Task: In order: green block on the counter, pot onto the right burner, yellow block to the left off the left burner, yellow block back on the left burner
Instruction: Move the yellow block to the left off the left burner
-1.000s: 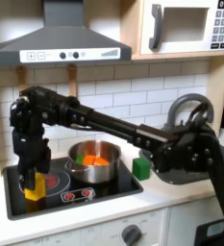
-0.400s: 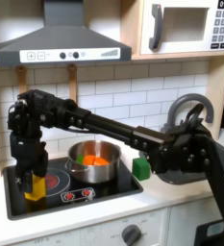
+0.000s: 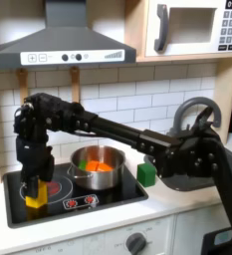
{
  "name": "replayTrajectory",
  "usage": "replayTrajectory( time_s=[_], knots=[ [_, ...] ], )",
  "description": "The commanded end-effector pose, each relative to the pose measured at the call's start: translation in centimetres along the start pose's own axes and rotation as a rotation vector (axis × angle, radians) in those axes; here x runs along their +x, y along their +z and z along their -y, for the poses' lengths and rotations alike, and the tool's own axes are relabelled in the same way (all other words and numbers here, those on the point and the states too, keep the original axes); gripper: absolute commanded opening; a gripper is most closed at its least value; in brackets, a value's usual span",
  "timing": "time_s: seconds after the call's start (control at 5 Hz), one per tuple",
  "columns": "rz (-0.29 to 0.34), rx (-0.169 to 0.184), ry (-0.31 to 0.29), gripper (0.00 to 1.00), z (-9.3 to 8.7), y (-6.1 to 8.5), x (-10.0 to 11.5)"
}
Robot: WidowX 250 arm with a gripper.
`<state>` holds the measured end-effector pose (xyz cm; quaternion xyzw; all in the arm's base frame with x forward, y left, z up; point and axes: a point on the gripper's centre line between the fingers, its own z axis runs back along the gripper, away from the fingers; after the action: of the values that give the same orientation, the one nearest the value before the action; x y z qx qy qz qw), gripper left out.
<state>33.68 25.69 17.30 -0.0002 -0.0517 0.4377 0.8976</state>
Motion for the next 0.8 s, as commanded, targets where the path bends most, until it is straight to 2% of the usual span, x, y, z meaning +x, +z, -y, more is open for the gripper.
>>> replayTrajectory(
  time_s=[0.0, 0.2, 0.6],
  knots=[
    [-0.018, 0.008, -0.004, 1.00, 0.33, -0.68, -0.41],
    [-0.023, 0.011, 0.016, 1.00, -0.04, -0.83, -0.31],
    [-0.039, 0.012, 0.018, 1.00, -0.25, -0.91, -0.37]
  ],
)
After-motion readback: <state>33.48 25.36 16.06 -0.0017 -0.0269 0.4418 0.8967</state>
